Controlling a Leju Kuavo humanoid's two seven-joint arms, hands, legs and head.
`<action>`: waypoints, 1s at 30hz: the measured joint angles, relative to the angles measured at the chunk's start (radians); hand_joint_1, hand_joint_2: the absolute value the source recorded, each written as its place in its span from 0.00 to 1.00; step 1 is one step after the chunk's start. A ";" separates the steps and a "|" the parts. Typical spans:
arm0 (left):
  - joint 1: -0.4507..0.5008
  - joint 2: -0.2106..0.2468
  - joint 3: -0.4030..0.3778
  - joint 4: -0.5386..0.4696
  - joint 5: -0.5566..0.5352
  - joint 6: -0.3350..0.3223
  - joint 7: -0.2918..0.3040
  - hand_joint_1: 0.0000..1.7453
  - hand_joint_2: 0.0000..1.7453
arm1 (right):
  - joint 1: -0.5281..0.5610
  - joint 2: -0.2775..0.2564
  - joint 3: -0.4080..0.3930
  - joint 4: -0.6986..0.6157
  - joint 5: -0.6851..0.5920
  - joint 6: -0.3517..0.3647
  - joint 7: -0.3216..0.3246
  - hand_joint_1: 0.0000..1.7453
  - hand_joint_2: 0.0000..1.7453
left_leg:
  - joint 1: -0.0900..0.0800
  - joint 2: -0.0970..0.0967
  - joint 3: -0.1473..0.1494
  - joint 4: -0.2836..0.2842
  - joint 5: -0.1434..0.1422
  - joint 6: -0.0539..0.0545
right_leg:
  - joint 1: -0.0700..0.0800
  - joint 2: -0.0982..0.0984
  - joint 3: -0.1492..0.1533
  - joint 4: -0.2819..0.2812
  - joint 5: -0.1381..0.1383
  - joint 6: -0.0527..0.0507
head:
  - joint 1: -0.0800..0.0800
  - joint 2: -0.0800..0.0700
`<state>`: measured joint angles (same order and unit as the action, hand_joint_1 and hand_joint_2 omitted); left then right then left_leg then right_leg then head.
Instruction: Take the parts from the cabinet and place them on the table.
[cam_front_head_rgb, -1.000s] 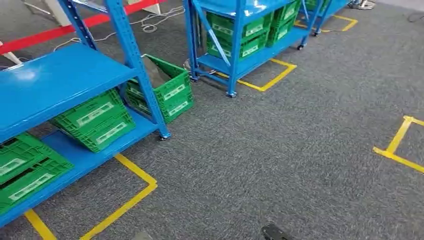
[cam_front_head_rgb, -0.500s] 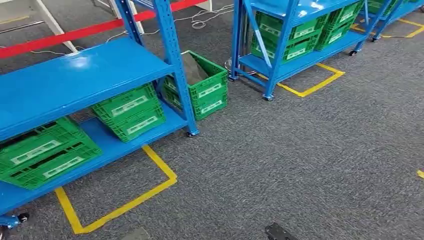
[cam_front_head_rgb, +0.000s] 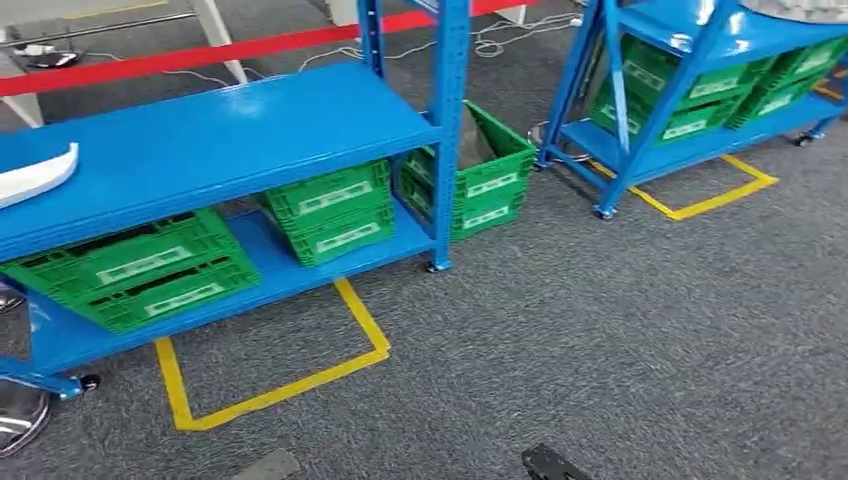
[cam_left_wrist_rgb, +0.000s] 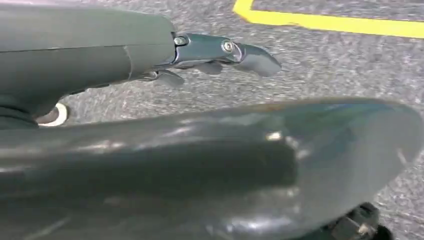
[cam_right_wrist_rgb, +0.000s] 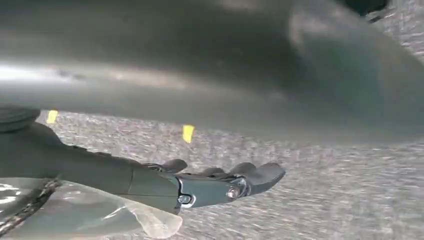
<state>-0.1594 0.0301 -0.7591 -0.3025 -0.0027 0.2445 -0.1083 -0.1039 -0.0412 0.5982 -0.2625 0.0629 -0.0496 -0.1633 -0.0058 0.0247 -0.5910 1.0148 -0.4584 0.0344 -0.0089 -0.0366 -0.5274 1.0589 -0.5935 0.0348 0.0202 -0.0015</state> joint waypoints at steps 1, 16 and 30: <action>-0.005 0.000 0.000 0.000 0.000 0.000 0.000 0.00 0.00 | 0.003 0.000 0.000 0.000 0.000 0.000 0.000 0.00 0.00 | 0.002 -0.013 -0.001 0.000 0.000 0.003 | -0.002 0.022 -0.034 0.069 -0.034 0.001 | 0.004 0.000; -0.008 0.000 0.000 0.000 -0.017 -0.008 0.003 0.00 0.00 | 0.003 -0.001 0.009 -0.001 0.000 -0.003 0.000 0.00 0.00 | 0.006 -0.054 -0.049 0.103 -0.061 -0.052 | -0.014 0.054 -0.022 -0.039 0.076 -0.038 | -0.007 0.000; -0.007 0.000 0.000 0.000 -0.019 -0.008 0.003 0.00 0.00 | -0.004 -0.002 0.010 -0.003 0.000 -0.002 0.000 0.00 0.00 | -0.003 0.004 0.006 -0.005 0.002 -0.003 | 0.004 -0.049 0.008 -0.028 0.024 -0.007 | 0.001 0.000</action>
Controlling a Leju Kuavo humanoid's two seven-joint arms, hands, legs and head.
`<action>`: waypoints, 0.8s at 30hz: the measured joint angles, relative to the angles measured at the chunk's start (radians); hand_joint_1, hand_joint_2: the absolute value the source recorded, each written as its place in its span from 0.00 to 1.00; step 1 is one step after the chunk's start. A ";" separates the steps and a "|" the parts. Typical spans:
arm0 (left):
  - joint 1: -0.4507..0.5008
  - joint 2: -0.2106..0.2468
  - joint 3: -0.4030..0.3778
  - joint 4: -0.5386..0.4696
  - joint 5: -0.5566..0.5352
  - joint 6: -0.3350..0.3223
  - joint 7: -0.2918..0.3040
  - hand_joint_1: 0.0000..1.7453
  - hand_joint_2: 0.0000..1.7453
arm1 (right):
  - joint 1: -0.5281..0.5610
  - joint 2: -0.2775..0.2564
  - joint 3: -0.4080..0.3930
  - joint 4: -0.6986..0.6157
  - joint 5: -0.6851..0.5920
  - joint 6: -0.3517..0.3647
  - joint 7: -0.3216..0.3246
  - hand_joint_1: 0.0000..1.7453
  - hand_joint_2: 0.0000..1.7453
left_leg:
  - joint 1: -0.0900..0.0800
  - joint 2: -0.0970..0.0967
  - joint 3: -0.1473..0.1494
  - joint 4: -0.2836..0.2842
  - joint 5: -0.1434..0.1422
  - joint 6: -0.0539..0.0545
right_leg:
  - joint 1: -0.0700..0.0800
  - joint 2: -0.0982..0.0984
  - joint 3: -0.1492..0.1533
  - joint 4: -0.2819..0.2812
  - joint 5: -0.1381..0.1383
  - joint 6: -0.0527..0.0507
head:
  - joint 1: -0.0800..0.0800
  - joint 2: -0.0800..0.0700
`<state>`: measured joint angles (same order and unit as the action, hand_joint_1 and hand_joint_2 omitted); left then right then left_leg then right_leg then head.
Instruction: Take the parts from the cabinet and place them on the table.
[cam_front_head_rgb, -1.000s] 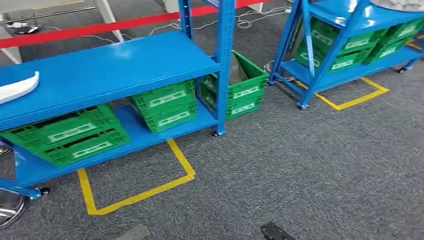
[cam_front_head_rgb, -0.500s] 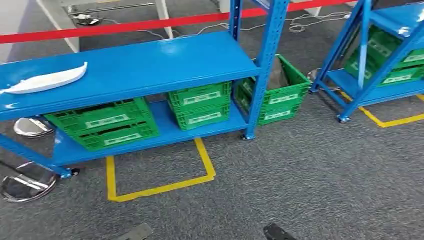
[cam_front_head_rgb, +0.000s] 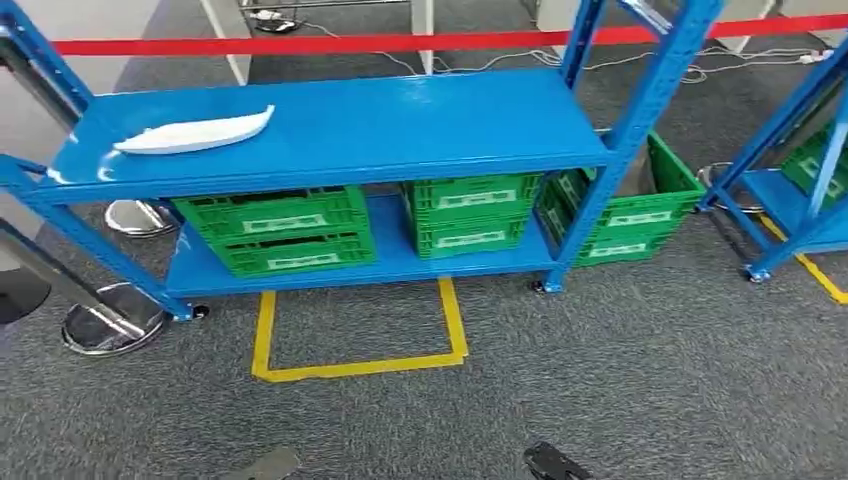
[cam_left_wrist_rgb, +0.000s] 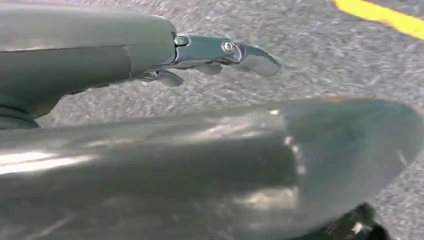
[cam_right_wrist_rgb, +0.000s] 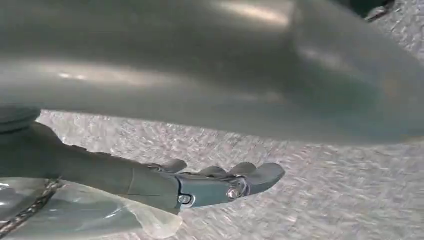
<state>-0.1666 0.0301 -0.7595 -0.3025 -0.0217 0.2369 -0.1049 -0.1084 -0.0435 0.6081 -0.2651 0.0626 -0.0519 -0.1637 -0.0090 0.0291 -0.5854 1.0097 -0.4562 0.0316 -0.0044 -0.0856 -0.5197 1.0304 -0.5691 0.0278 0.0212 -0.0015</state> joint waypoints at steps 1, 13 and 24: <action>-0.004 0.000 0.000 0.000 0.000 0.000 0.000 0.00 0.00 | 0.000 0.000 0.000 0.000 0.000 0.000 -0.002 0.00 0.00 | 0.003 -0.011 0.000 -0.001 0.002 0.007 | -0.001 0.044 -0.024 0.048 -0.030 0.001 | 0.002 0.000; 0.000 -0.001 0.000 0.000 -0.003 -0.017 0.000 0.00 1.00 | 0.007 -0.006 0.000 0.001 -0.016 0.018 0.017 0.00 0.00 | 0.013 -0.151 -0.009 0.017 -0.004 -0.029 | -0.013 0.143 -0.044 0.002 0.054 -0.008 | 0.005 0.000; 0.007 0.001 0.013 0.002 -0.011 -0.032 0.029 0.00 1.00 | 0.026 -0.006 -0.024 0.016 -0.082 0.047 0.102 0.00 1.00 | 0.014 -0.035 -0.029 0.071 0.010 -0.036 | -0.015 0.077 -0.019 -0.006 0.042 -0.028 | -0.004 0.000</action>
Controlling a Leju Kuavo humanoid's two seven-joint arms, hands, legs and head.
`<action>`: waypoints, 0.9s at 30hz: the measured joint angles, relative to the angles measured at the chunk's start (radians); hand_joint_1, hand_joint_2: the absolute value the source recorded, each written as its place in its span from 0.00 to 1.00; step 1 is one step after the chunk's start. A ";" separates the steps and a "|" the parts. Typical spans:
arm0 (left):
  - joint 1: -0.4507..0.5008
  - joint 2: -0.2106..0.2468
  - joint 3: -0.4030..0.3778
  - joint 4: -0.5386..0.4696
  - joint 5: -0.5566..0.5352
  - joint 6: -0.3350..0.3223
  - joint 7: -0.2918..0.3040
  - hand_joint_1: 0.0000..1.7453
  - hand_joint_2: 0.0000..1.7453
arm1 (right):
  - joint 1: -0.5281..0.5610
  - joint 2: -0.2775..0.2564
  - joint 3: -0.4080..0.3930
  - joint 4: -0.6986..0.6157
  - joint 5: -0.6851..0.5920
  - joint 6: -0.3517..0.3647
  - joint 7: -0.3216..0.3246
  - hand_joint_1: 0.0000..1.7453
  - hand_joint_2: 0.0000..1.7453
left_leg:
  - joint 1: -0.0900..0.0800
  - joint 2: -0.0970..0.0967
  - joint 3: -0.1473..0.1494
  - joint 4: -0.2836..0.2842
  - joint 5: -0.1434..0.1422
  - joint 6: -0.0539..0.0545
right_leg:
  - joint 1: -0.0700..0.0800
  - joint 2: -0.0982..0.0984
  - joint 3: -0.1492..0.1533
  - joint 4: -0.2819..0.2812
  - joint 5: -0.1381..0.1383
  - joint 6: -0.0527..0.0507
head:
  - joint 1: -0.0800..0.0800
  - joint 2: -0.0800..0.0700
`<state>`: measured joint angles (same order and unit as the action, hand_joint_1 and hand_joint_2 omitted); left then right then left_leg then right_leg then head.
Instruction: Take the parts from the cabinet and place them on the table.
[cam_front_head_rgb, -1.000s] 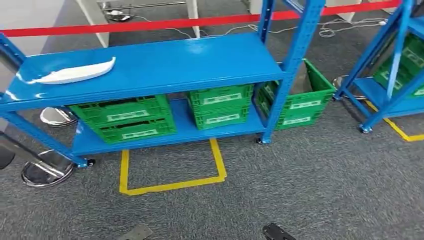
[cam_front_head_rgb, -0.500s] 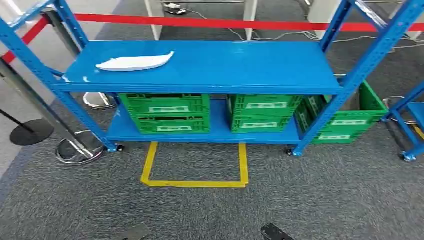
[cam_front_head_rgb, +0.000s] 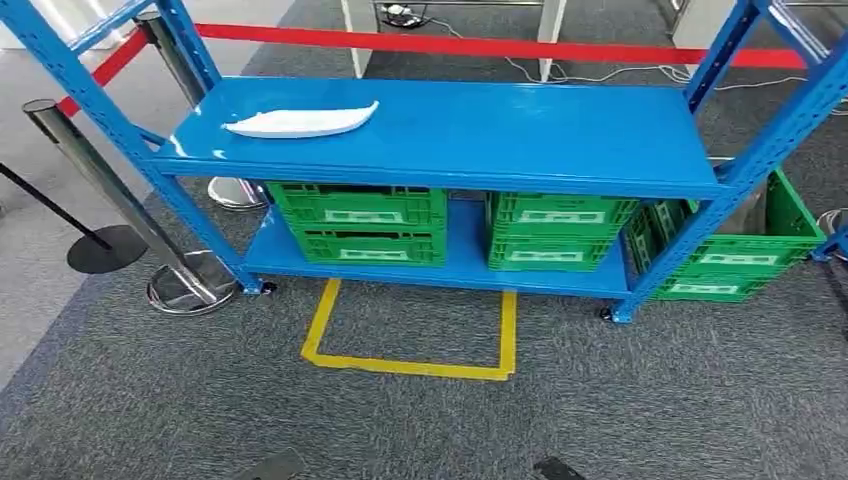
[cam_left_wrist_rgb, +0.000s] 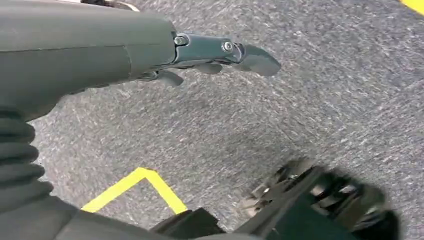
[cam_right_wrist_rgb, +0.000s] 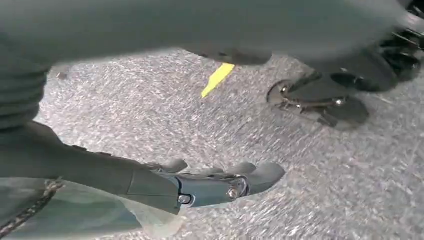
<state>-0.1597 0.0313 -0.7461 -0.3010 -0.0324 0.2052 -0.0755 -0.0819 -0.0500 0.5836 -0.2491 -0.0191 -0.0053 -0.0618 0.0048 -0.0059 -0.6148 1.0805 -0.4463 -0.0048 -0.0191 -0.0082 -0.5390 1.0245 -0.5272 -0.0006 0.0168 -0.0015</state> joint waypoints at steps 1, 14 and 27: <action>0.011 0.000 0.018 0.002 0.000 -0.005 0.007 0.00 1.00 | 0.001 0.001 -0.016 -0.007 -0.001 -0.002 0.004 0.00 1.00 | -0.006 0.004 0.018 -0.032 -0.017 0.006 | 0.002 0.000 0.001 0.000 -0.003 0.004 | 0.002 0.000; 0.096 -0.016 0.311 -0.074 0.011 -0.092 0.034 0.00 0.00 | 0.155 0.006 -0.246 -0.005 0.004 0.000 0.035 0.00 1.00 | -0.003 -0.004 0.052 -0.075 -0.028 0.037 | 0.002 0.006 -0.107 0.162 -0.035 0.041 | 0.010 0.000; 0.267 -0.022 0.574 -0.086 0.024 -0.166 0.062 0.00 0.00 | 0.185 0.027 -0.448 -0.103 0.013 0.005 0.049 0.00 0.00 | -0.001 -0.004 -0.082 0.247 -0.191 -0.021 | 0.001 0.001 -0.012 -0.010 0.016 -0.007 | 0.002 0.000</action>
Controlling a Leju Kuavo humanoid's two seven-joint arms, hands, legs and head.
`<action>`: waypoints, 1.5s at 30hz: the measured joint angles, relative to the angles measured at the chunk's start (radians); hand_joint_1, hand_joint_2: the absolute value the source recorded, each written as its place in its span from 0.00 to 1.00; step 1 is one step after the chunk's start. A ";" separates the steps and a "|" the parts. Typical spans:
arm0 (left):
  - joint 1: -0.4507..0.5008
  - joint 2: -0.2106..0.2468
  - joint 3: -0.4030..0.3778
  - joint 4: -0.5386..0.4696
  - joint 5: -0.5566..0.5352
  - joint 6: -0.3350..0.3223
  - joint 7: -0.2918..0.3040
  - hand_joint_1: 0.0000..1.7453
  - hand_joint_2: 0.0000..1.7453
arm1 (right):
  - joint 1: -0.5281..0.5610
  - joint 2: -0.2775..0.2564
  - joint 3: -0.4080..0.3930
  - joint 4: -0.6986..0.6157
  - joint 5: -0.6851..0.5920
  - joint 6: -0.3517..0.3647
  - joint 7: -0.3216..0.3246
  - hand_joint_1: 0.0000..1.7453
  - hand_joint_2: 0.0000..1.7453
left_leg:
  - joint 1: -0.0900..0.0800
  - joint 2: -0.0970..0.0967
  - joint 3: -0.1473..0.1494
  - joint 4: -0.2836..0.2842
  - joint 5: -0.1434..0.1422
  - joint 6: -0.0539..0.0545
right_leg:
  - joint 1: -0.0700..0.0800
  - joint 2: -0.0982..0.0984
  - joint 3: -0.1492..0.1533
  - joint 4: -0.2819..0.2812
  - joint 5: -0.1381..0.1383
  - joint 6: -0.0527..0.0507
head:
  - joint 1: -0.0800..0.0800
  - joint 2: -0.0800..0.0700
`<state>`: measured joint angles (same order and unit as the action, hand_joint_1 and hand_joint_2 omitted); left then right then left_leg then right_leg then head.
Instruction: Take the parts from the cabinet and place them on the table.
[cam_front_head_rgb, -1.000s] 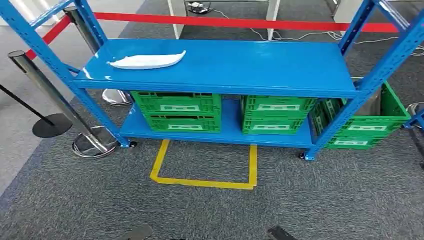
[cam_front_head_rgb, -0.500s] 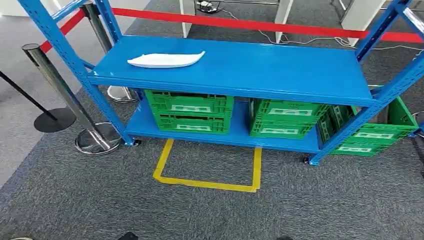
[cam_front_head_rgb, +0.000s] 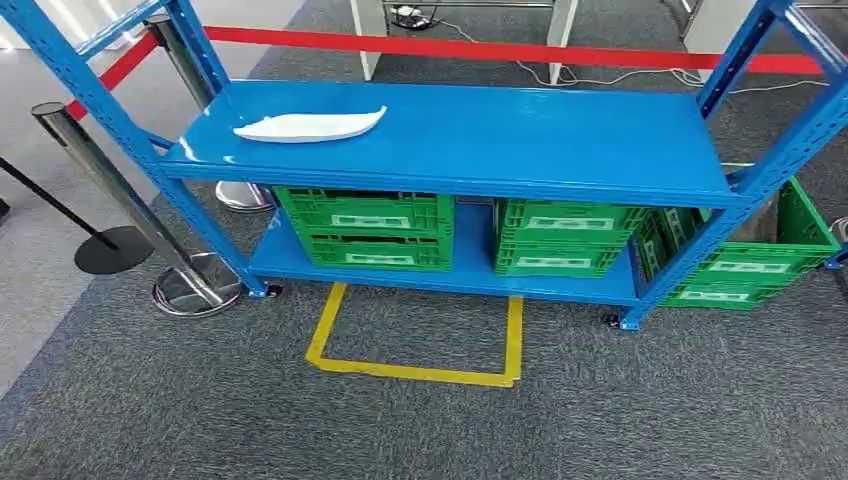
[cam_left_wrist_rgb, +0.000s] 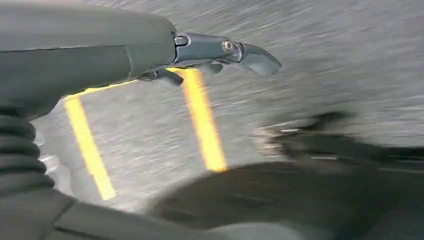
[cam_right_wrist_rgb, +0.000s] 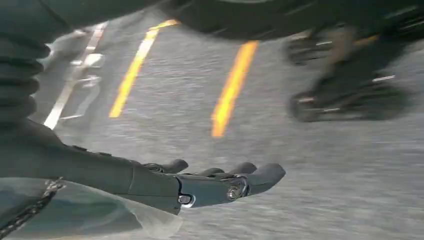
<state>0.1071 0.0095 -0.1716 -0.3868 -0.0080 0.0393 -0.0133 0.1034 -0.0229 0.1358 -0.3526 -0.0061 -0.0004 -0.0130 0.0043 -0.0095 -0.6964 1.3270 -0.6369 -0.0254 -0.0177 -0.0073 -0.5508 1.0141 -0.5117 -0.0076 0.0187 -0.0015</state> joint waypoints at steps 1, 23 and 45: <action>0.022 0.000 0.008 0.013 0.001 -0.003 0.001 0.00 0.00 | -0.013 0.002 -0.008 -0.019 0.001 0.000 0.001 0.00 0.00 | 0.000 0.000 0.015 -0.033 0.030 0.002 | 0.000 0.000 0.001 0.000 0.000 0.000 | -0.001 0.000; -0.015 -0.011 0.145 -0.053 0.009 -0.034 0.015 0.00 0.00 | 0.109 0.010 -0.110 -0.012 0.007 0.000 0.013 0.00 1.00 | -0.009 0.006 0.183 -0.341 0.129 0.029 | 0.010 0.011 0.014 -0.005 0.004 0.023 | 0.006 0.000; 0.054 -0.013 0.148 0.040 0.008 -0.036 0.013 0.00 0.00 | 0.042 0.018 -0.121 -0.099 0.007 0.002 0.014 0.00 0.00 | 0.010 0.002 0.175 -0.338 0.144 -0.004 | -0.001 0.007 0.042 -0.019 -0.017 0.019 | 0.000 0.000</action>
<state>0.1609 -0.0031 -0.0240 -0.3464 0.0004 0.0031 -0.0008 0.1457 -0.0050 0.0153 -0.4520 0.0008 0.0011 0.0015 0.0143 -0.0073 -0.5218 0.9889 -0.4930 -0.0298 -0.0187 -0.0007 -0.5092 0.9952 -0.5284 0.0117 0.0183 -0.0015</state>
